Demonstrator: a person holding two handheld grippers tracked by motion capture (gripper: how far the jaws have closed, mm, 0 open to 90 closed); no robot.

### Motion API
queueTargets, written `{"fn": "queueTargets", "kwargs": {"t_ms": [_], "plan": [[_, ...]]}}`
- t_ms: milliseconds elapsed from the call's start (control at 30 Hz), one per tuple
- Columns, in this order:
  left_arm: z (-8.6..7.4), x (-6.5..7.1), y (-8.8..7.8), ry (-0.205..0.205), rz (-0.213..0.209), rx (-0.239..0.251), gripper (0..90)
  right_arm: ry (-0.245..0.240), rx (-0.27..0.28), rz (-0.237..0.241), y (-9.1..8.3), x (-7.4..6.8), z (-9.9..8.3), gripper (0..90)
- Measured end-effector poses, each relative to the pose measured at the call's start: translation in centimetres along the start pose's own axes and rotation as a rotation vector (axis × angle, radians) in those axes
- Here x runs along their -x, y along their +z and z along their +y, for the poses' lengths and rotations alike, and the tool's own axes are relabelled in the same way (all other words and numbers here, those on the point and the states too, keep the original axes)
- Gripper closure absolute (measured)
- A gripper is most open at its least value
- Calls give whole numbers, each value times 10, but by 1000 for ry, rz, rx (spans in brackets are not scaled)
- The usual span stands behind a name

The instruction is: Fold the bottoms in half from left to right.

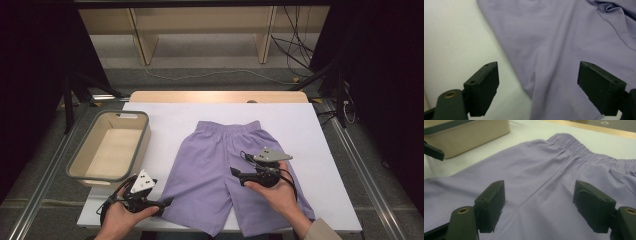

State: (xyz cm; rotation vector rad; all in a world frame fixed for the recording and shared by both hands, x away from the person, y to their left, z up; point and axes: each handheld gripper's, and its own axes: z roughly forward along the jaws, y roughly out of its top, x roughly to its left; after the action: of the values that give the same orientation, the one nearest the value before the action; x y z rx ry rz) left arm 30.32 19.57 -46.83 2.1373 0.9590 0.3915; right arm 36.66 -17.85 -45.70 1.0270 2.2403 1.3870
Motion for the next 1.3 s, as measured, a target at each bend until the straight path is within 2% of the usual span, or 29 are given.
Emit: {"fn": "queueTargets", "kwargs": {"t_ms": [133, 367, 433, 533, 700, 833, 967, 1067, 1200, 1300], "plan": [[-3, -2, -3, -53, 10, -8, 203, 6, -3, 0, 1, 1, 0, 269], [-9, -8, -7, -158, 12, -16, 334, 3, -7, -2, 0, 0, 0, 269], [-10, -9, -8, -176, 17, -21, 369, -2, -13, -5, 0, -1, 0, 269], [-12, -10, -9, -180, 20, -27, 445, -3, -15, -5, 0, -1, 0, 269], [-16, -11, -10, -190, 36, -61, 520, -3, -24, 2, 2, -3, 0, 269], [-18, -9, -4, -176, 28, -101, 539, -4, -22, 4, 2, -3, -1, 269], [-19, -6, -2, -135, 34, -143, 557, -1, -23, 7, 2, -1, -1, 269], [-20, -3, 2, -105, 22, -175, 566, 1, -27, 4, 1, -1, 0, 269], [-20, 1, 3, -61, 36, -180, 575, -9, -31, 4, 1, -3, -1, 268], [-19, 4, 3, -33, 35, -186, 631, -14, -33, 4, 2, -3, -1, 269]]}}
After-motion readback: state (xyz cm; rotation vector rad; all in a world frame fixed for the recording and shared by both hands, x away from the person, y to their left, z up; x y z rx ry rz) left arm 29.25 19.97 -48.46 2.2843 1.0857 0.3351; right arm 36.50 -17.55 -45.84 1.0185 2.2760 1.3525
